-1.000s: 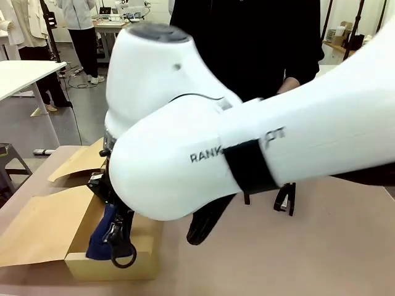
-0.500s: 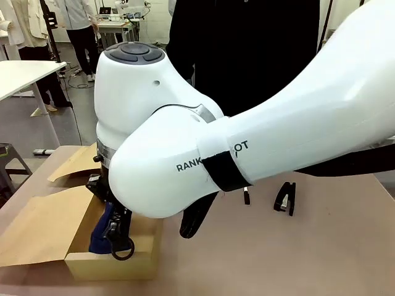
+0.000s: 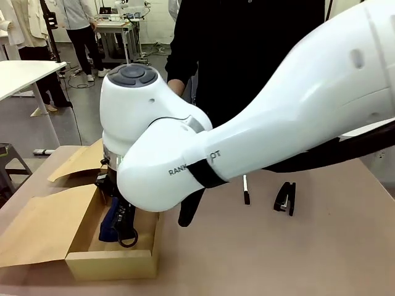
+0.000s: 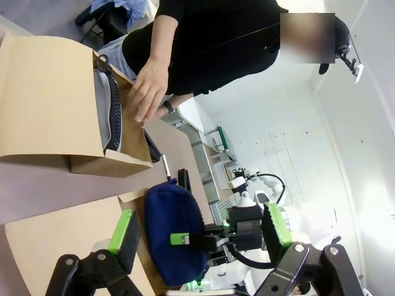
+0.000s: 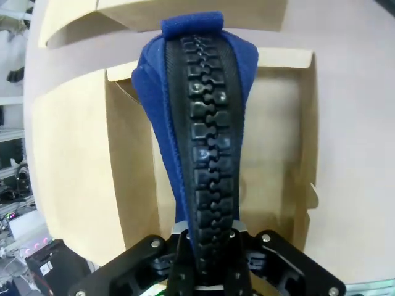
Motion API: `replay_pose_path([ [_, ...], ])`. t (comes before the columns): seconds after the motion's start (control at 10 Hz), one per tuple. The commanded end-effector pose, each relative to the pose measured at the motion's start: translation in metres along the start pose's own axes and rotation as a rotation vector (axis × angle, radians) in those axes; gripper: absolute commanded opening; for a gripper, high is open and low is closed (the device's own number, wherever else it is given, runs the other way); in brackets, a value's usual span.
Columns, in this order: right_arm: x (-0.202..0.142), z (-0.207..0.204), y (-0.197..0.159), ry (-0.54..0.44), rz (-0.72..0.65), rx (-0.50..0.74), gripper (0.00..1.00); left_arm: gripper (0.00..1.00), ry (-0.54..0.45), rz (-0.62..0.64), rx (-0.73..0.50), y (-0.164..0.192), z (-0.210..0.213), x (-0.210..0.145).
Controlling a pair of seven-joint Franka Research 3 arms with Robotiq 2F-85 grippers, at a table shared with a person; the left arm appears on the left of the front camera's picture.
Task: Place items inside the box.
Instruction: Pick up a Pencil pouch or Stapler and place it inside the Mailer Box closest to the robot.
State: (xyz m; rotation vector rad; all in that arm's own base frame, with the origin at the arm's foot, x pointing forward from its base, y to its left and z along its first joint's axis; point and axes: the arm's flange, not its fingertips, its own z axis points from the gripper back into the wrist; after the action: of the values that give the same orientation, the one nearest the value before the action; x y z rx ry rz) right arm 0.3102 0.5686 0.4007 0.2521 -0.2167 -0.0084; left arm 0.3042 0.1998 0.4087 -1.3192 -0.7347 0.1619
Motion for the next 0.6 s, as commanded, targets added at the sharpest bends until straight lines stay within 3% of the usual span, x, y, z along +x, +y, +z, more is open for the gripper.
replay_pose_path([
  [0.0, -0.007, -0.016, 0.019, -0.006, -0.033, -0.063, 0.05, 1.0, -0.015, -0.021, -0.021, -0.001, -0.001, -0.001],
  [0.5, -0.018, -0.044, 0.03, 0.037, -0.012, -0.113, 0.05, 1.0, -0.015, -0.021, -0.021, -0.001, -0.001, -0.001],
])
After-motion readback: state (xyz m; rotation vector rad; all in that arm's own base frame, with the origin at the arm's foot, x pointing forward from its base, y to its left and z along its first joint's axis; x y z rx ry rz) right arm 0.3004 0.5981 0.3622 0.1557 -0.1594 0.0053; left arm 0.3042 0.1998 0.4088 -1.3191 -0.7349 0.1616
